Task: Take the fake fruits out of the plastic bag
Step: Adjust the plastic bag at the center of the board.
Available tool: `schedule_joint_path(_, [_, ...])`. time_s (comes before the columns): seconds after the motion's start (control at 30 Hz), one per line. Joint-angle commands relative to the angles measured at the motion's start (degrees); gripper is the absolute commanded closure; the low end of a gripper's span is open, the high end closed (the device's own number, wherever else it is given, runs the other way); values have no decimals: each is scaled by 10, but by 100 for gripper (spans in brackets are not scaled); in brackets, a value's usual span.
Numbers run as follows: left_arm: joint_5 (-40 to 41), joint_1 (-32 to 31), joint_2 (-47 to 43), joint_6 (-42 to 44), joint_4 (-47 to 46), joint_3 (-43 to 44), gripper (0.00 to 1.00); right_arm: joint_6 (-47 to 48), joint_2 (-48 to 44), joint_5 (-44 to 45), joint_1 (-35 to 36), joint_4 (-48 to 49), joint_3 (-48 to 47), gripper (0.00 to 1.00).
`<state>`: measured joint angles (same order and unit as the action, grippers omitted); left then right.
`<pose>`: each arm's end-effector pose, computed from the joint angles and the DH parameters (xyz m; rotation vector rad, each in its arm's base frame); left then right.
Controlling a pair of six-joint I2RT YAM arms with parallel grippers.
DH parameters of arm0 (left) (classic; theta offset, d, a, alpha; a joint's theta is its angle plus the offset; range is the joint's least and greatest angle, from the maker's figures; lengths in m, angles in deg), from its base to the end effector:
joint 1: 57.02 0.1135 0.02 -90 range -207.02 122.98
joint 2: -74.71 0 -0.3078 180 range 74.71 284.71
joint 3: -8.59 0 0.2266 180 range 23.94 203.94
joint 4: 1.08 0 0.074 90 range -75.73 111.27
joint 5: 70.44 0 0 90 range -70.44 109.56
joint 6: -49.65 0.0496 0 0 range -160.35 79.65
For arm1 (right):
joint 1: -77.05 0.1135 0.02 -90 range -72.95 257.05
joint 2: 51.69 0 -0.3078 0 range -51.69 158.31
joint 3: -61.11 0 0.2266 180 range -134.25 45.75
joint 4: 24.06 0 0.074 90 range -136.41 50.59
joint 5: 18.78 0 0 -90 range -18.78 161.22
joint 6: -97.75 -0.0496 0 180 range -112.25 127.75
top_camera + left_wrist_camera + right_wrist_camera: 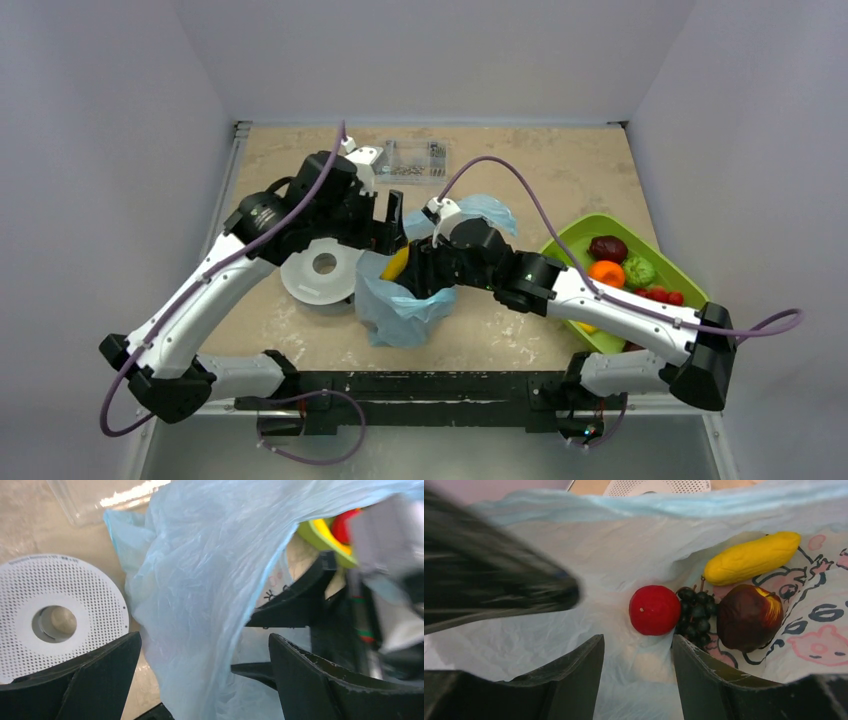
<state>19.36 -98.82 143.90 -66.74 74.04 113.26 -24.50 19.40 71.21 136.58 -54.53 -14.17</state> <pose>0.1418 -0.1270 0.4539 0.3160 2.3211 -0.6207 0.1303 0.2216 0.3665 -0.5146 2.1203 0.9737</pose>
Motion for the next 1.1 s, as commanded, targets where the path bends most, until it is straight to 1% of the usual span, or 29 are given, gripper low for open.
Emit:
schedule_joint_path(0.0, [-69,25,-6,15,-46,-34,0,-7,-35,-10,14,48,17,47])
schedule_joint_path(0.03, [-77,28,0,21,-48,-42,2,-5,-38,-10,17,48,19,47])
schedule_joint_path(0.07, [-88,32,7,24,-48,-48,6,0,-40,-10,21,49,20,48])
schedule_joint_path(0.1, [-96,37,13,25,-51,-53,15,5,-43,-9,26,49,21,48])
schedule_joint_path(0.13, [-107,43,16,26,-57,-60,25,10,-46,-8,32,51,24,49])
schedule_joint_path(0.23, [-157,72,26,13,-95,-85,67,41,-61,9,70,54,33,53])
schedule_joint_path(0.27, [-175,82,26,6,-118,-103,75,61,-67,27,92,56,36,54])
schedule_joint_path(0.33, [-220,107,27,-22,-180,-135,84,102,-77,91,150,56,44,56])
schedule_joint_path(0.37, [-237,115,31,-35,-201,-141,93,121,-77,128,192,60,49,57])
schedule_joint_path(0.4, [-250,121,35,-46,-221,-147,98,141,-72,166,224,64,53,58])
schedule_joint_path(0.43, [-264,127,38,-62,-248,-155,100,160,-56,205,253,69,56,59])
schedule_joint_path(0.47, [-284,136,40,-79,-275,-166,100,176,-35,256,280,74,58,61])
schedule_joint_path(0.5, [-303,144,41,-100,-313,-177,100,188,-7,288,301,79,55,63])
schedule_joint_path(0.57, [-330,157,48,-133,-356,-186,100,212,76,342,346,101,52,68])
schedule_joint_path(0.63, [-363,168,52,-160,-397,-197,100,207,179,400,379,80,20,77])
schedule_joint_path(0.67, [-380,174,51,-176,-426,-208,100,196,221,416,384,73,8,82])
schedule_joint_path(0.7, [-395,178,49,-187,-445,-218,100,181,251,411,385,79,6,87])
schedule_joint_path(0.73, [-400,180,42,-188,-449,-225,100,169,260,409,383,100,15,87])
schedule_joint_path(0.83, [-390,181,14,-167,-431,-251,100,147,219,387,366,137,45,84])
schedule_joint_path(0.97, [-377,181,-13,-125,-382,-270,100,143,139,366,332,102,37,77])
schedule_joint_path(1.07, [-363,181,-31,-95,-350,-275,100,141,85,324,309,77,28,63])
